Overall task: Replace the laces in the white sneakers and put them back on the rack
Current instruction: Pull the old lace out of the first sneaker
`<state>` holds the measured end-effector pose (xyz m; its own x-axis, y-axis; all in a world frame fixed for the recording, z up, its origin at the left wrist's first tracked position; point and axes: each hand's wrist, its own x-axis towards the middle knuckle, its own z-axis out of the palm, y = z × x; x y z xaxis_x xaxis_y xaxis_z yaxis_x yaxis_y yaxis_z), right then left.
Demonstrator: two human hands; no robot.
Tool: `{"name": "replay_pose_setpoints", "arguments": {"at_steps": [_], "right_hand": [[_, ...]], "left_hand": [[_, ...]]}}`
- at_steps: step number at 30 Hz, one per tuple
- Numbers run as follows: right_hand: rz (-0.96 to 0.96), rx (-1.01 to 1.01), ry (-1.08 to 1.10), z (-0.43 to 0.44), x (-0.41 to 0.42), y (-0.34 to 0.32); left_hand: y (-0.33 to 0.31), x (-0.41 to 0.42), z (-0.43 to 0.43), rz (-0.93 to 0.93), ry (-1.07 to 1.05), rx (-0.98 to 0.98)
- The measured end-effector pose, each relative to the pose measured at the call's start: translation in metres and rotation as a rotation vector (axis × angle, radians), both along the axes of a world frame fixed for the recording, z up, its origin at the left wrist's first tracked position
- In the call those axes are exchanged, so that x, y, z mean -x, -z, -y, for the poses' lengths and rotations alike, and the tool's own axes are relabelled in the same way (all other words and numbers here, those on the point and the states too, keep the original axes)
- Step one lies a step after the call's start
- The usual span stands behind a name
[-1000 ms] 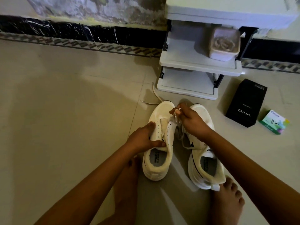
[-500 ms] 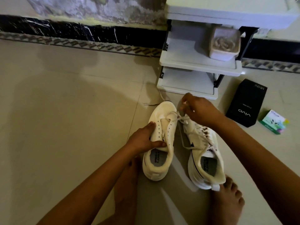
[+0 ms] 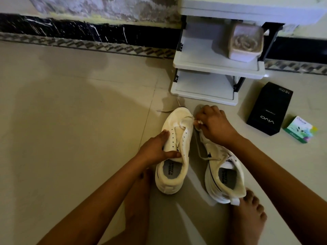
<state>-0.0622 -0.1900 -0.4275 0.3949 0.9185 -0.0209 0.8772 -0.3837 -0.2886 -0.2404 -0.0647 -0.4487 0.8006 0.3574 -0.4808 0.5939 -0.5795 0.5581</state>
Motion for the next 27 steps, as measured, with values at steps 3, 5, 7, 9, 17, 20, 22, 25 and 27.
{"name": "replay_pose_setpoints", "arguments": {"at_steps": [3, 5, 7, 9, 17, 20, 22, 25, 27], "right_hand": [[-0.224, -0.208, 0.101, -0.002, 0.01, -0.006], [-0.364, -0.425, 0.219, -0.007, 0.013, -0.018], [-0.423, -0.597, 0.302, -0.015, 0.014, -0.037], [-0.455, -0.713, 0.292, -0.024, 0.014, -0.055], [-1.209, -0.694, 0.394, -0.032, 0.031, -0.061], [-0.921, -0.27, 0.39, -0.026, 0.021, -0.057], [-0.499, -0.111, 0.262, -0.022, 0.015, -0.048], [-0.345, -0.141, 0.191, -0.02, 0.017, -0.041], [-0.418, -0.231, 0.236, -0.022, 0.021, -0.035]], "left_hand": [[0.001, 0.0, 0.0, -0.007, 0.002, 0.002], [0.002, 0.0, 0.0, 0.005, -0.005, 0.007], [0.003, 0.0, 0.001, 0.02, -0.01, 0.013], [0.004, 0.001, 0.0, 0.019, -0.017, 0.02], [0.008, 0.001, -0.002, -0.01, -0.002, 0.005], [0.009, 0.001, -0.002, -0.014, -0.002, 0.001], [0.008, 0.001, -0.001, -0.017, 0.001, -0.004], [0.007, 0.0, -0.001, -0.021, 0.006, -0.017], [0.007, 0.0, -0.001, -0.02, 0.006, -0.017]]}}
